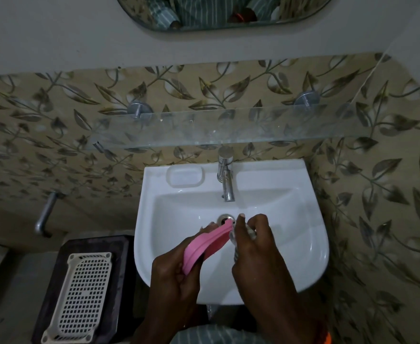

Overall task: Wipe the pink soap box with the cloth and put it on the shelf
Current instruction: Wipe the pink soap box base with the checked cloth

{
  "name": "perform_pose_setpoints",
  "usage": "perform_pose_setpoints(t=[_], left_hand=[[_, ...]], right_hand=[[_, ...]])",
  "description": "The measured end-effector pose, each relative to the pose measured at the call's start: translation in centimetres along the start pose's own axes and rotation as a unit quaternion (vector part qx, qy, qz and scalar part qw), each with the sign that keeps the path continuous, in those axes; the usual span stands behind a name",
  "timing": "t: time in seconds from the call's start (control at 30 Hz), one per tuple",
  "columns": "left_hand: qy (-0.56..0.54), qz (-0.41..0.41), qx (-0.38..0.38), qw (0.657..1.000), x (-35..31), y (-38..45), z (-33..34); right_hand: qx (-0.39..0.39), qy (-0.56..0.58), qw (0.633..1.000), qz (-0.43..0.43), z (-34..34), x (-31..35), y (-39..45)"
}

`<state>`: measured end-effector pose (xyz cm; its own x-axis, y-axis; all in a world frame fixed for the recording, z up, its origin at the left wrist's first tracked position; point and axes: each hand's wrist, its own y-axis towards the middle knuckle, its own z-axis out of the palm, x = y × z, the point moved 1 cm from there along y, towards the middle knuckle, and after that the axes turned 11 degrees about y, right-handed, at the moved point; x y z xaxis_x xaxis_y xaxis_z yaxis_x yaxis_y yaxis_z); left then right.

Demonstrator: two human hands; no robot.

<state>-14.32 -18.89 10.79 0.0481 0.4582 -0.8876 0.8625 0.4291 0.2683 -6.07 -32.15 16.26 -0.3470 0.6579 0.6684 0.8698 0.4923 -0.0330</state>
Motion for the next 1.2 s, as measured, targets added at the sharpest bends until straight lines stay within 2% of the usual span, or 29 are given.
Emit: perform_pose_setpoints(t=[0.17, 0.27, 0.3, 0.33, 0.4, 0.47, 0.57, 0.63, 0.7, 0.8, 0.9, 1.0, 1.1, 1.2], left_hand=[[0.008, -0.016, 0.005, 1.000, -0.1, 0.3, -0.1], [0.027, -0.015, 0.013, 0.999, -0.4, 0.2, -0.6], [0.029, -0.013, 0.014, 0.999, -0.6, 0.3, -0.8], [0.025, -0.012, 0.015, 0.999, -0.7, 0.4, -0.9], [-0.007, -0.038, 0.007, 0.999, -0.9, 0.6, -0.8], [-0.063, -0.095, -0.022, 0.993, -1.2, 0.7, -0.7], [-0.132, -0.131, -0.034, 0.982, -1.2, 0.5, -0.4], [-0.141, -0.131, -0.019, 0.981, -1.1, 0.3, -0.1], [-0.113, -0.144, 0.000, 0.983, -1.0, 0.0, -0.1], [-0.018, -0.118, 0.061, 0.991, -1.2, 0.3, -0.2], [0.066, -0.061, 0.089, 0.992, -2.3, 1.2, 0.2], [0.122, -0.022, 0.079, 0.989, -3.4, 2.1, 0.8], [0.128, 0.006, 0.071, 0.989, -4.1, 2.3, 0.8], [0.131, 0.023, 0.056, 0.990, -3.7, 1.6, 0.5]], right_hand=[[0.001, 0.047, 0.998, -0.033, 0.6, 0.9, -0.6], [-0.021, 0.010, 1.000, 0.004, 0.1, -1.2, 1.3], [0.001, 0.028, 1.000, -0.014, 0.3, -1.9, 1.3], [0.020, 0.063, 0.998, 0.004, 0.4, -2.2, 1.4], [0.016, 0.060, 0.998, 0.003, 0.1, -2.4, 1.2], [0.018, 0.102, 0.994, -0.020, -0.4, -2.1, 1.2], [-0.028, 0.152, 0.988, -0.017, -1.3, -2.1, 1.8], [-0.057, 0.122, 0.990, -0.035, -1.9, -2.2, 2.0], [-0.054, 0.075, 0.993, -0.072, -2.5, -2.1, 2.0], [-0.007, -0.009, 0.992, -0.129, -2.9, -1.7, 1.5], [-0.001, -0.097, 0.984, -0.150, -2.7, -0.8, 0.7], [0.004, -0.096, 0.982, -0.160, -2.1, 0.4, -0.3], [-0.002, -0.098, 0.978, -0.186, -1.8, 1.8, -1.2], [0.023, -0.100, 0.984, -0.146, -2.2, 2.3, -0.9]])
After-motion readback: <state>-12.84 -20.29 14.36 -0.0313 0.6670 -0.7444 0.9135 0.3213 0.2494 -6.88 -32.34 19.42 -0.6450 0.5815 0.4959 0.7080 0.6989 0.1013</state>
